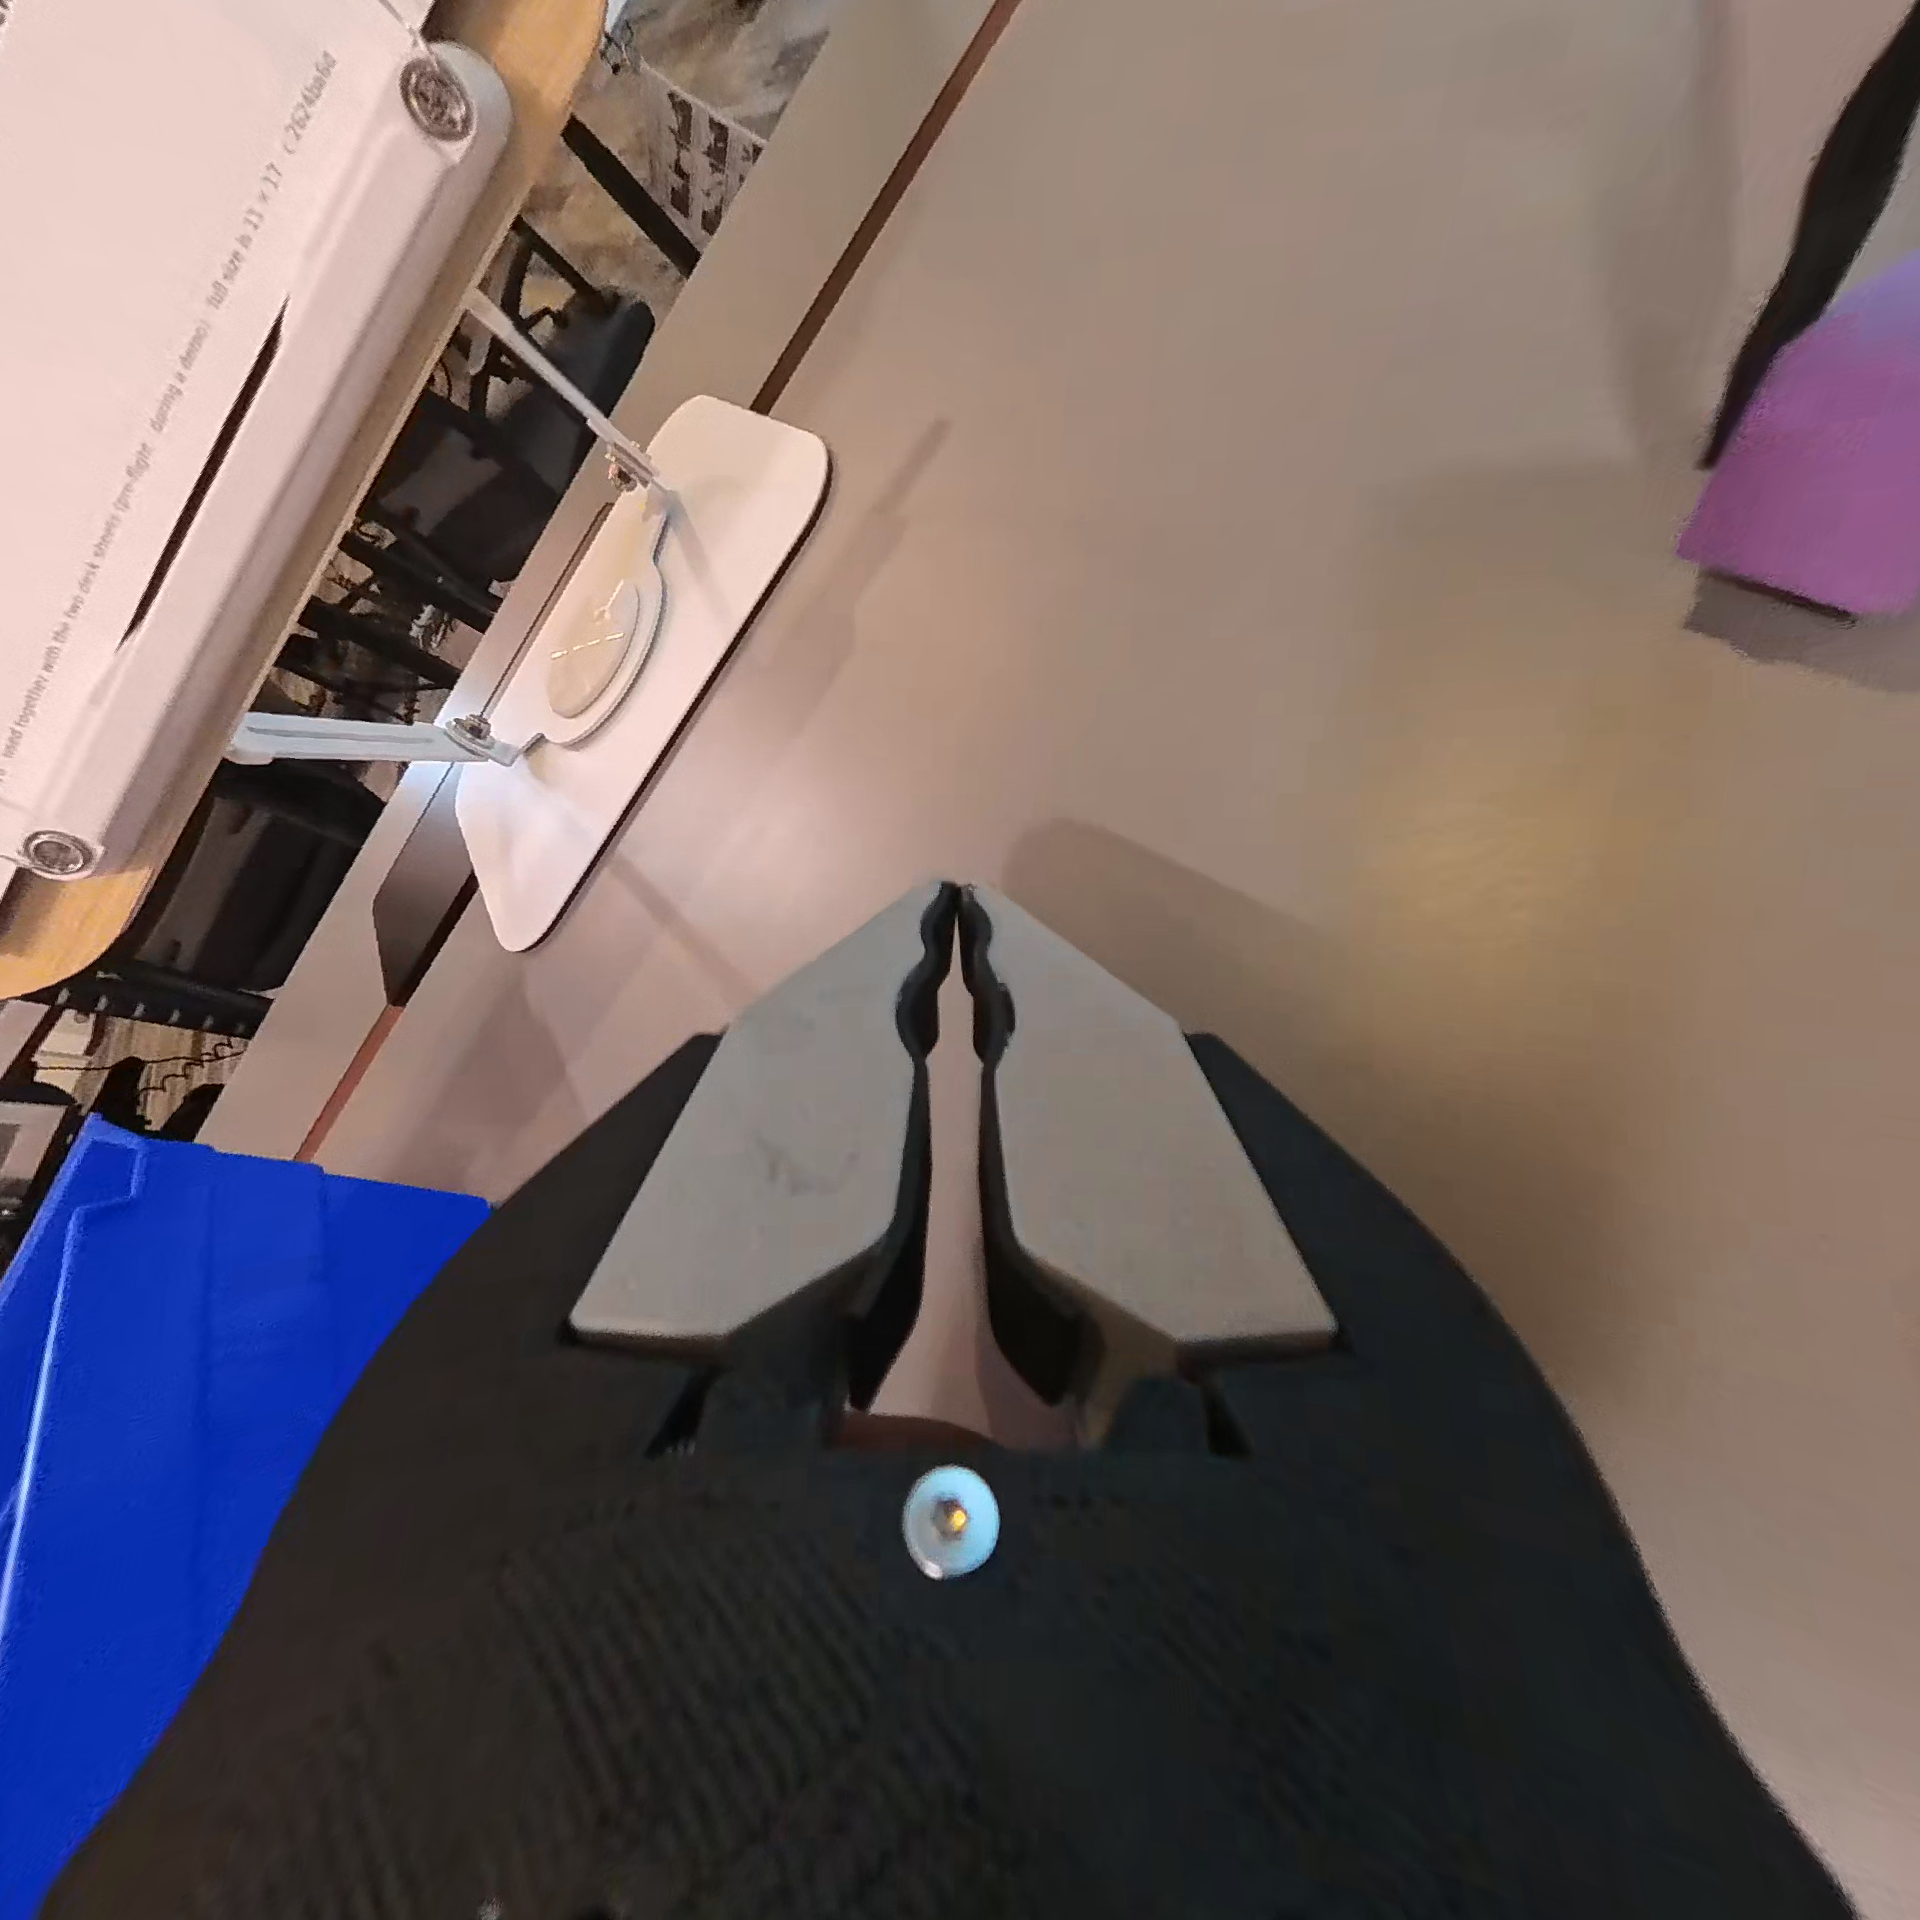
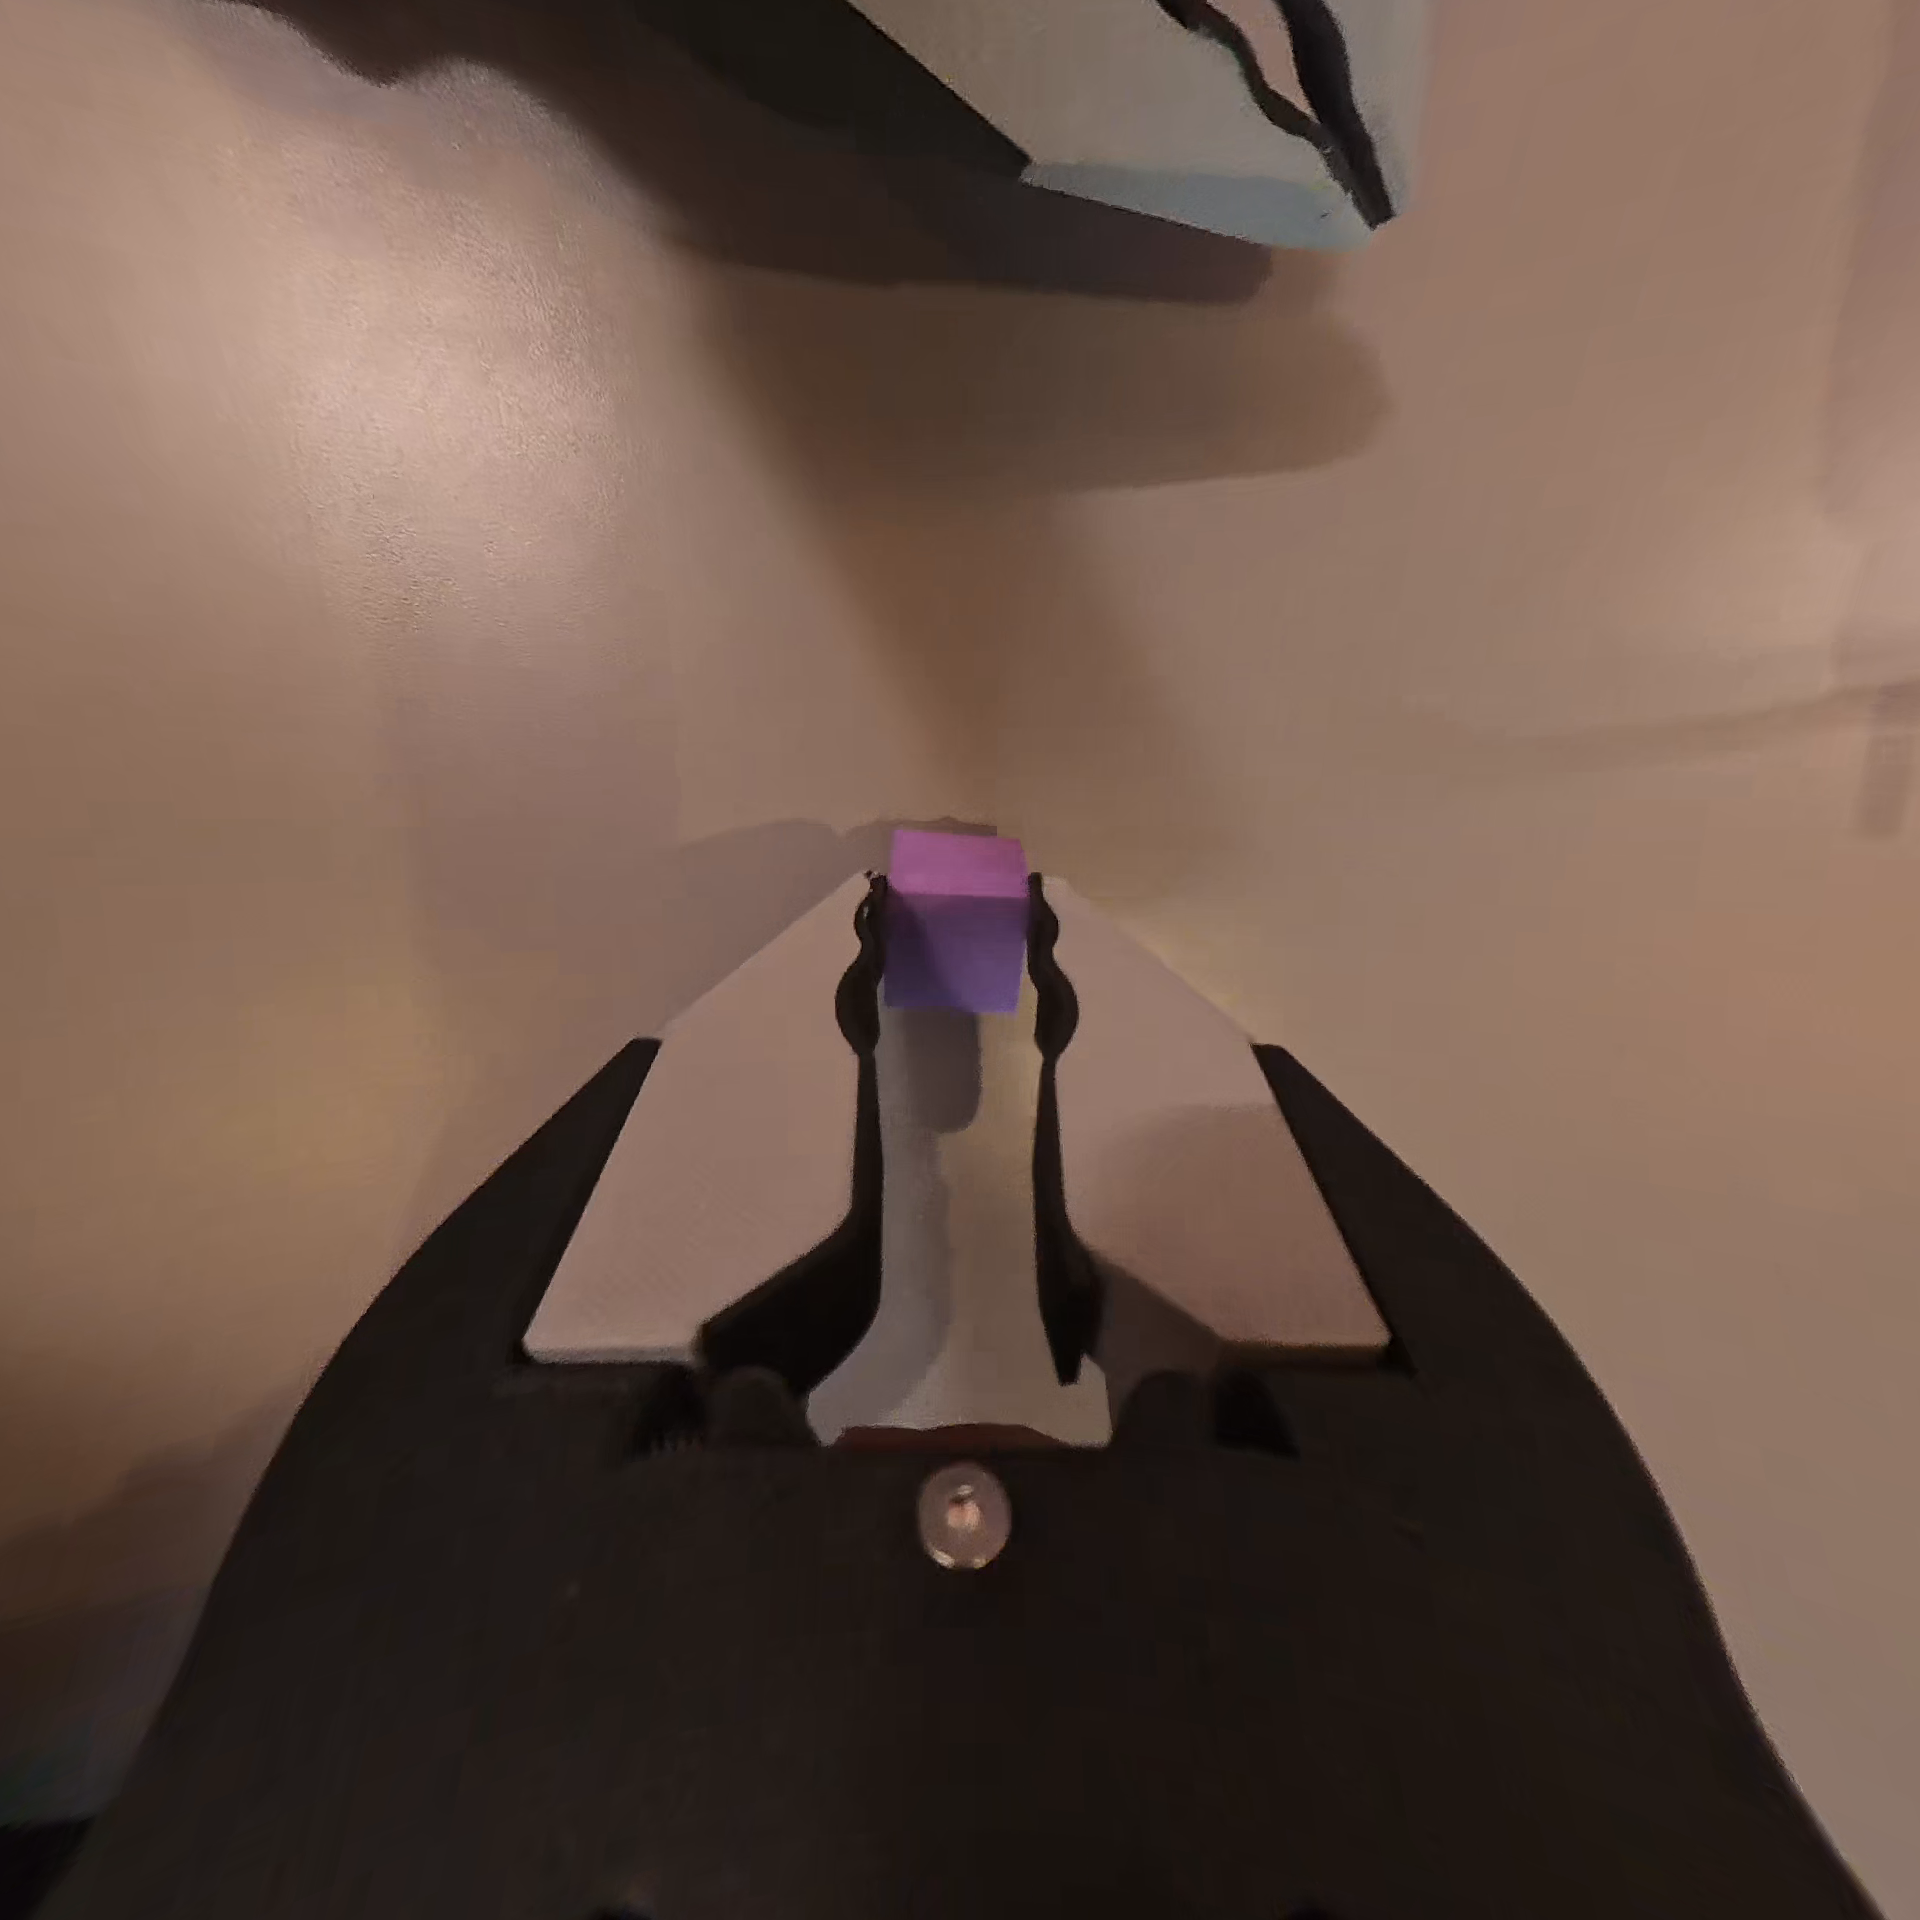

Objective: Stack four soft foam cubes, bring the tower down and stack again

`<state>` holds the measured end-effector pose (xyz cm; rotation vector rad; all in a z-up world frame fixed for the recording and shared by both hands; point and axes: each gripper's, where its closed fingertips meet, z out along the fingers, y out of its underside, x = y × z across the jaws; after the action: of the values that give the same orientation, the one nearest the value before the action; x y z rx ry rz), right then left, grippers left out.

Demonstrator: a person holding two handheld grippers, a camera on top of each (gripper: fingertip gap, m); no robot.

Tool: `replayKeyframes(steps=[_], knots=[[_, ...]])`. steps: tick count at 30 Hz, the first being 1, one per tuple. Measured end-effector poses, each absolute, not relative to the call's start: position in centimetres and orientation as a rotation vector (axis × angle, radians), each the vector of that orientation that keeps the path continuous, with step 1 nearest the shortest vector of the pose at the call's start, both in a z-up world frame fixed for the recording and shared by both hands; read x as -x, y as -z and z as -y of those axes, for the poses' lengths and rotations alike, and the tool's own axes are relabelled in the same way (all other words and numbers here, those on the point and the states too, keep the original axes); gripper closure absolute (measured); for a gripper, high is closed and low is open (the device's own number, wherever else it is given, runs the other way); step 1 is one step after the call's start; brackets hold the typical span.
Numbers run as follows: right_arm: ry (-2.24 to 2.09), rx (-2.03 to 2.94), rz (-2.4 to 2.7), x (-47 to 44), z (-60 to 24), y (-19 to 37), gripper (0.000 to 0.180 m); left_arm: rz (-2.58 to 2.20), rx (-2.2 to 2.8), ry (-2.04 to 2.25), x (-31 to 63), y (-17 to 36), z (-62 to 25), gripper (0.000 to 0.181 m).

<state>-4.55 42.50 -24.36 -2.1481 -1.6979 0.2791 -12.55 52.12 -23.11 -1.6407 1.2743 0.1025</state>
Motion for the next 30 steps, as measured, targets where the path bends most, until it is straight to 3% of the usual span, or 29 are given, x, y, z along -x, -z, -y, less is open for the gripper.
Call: replayKeyframes(steps=[8, 13, 18, 27, 30], knots=[[-0.334, 2.148, 1.697, 6.4, -42.9, 25.4, 0.154, -1.213, 1.709, -0.047, 13.1, 23.1, -52.5, 0.181], [-0.563, 2.007, 1.462, 7.6, -42.0, 21.7, 0.141, -1.18, 1.736, -0.005, 13.0, 22.9, -52.4, 0.175], [-0.767, 1.909, 1.191, 7.4, -41.2, 18.4, 0.139, -1.2, 1.751, -0.014, 12.9, 23.7, -52.4, 0.171], [-0.677, 1.875, 1.471, 7.1, -37.6, 22.1, 0.172, -1.219, 1.744, -0.035, 12.7, 24.0, -52.1, 0.172], [-0.475, 1.911, 1.526, 6.8, -38.5, 23.9, 0.174, -1.232, 1.739, -0.048, 12.7, 24.1, -52.0, 0.171]])
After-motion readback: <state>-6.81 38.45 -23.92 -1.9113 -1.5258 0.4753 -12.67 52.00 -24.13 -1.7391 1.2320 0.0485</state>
